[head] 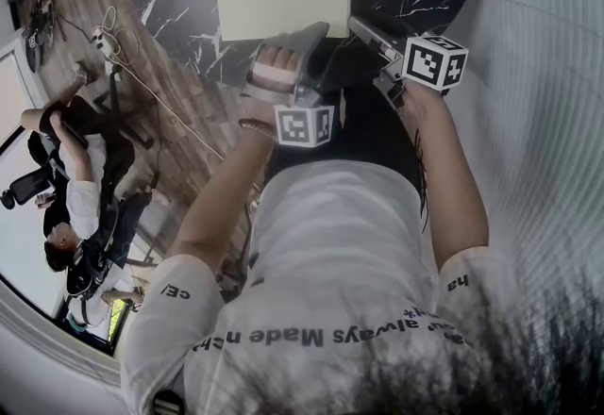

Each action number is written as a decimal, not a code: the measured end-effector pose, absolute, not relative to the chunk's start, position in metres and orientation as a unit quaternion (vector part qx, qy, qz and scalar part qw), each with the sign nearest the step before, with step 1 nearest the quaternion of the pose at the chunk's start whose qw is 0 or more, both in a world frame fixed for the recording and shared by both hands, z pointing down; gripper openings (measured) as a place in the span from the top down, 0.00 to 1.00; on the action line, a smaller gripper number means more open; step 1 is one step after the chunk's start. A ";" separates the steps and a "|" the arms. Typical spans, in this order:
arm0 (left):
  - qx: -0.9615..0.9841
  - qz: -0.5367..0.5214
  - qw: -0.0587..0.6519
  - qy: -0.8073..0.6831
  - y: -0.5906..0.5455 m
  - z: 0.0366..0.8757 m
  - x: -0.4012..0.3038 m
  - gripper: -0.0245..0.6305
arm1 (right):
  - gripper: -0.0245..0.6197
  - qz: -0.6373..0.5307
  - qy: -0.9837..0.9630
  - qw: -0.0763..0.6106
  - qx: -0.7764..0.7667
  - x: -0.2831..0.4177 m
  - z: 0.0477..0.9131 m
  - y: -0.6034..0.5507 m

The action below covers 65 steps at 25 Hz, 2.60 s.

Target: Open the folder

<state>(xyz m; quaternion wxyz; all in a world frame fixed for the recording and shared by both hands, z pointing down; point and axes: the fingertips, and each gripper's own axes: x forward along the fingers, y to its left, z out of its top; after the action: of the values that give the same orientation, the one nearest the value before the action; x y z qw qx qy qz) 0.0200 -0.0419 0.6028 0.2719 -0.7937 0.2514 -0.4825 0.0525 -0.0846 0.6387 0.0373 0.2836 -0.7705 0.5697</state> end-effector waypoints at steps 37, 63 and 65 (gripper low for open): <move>-0.789 -0.460 0.309 0.266 -0.042 0.575 0.019 0.66 | 0.52 0.580 -0.762 0.120 0.263 0.045 0.647 -0.079; -0.773 -0.431 0.314 0.344 -0.056 0.534 0.000 0.74 | 0.51 0.574 -0.760 0.167 0.255 0.042 0.642 -0.077; -0.771 -0.429 0.313 0.353 -0.056 0.528 -0.004 0.74 | 0.51 0.574 -0.760 0.170 0.254 0.041 0.642 -0.078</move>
<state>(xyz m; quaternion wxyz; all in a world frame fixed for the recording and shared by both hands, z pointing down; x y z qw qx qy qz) -0.0036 -0.0564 0.5280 0.3126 -0.7706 0.3531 -0.4287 0.0415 -0.0777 0.6418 0.1697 0.2541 -0.7598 0.5739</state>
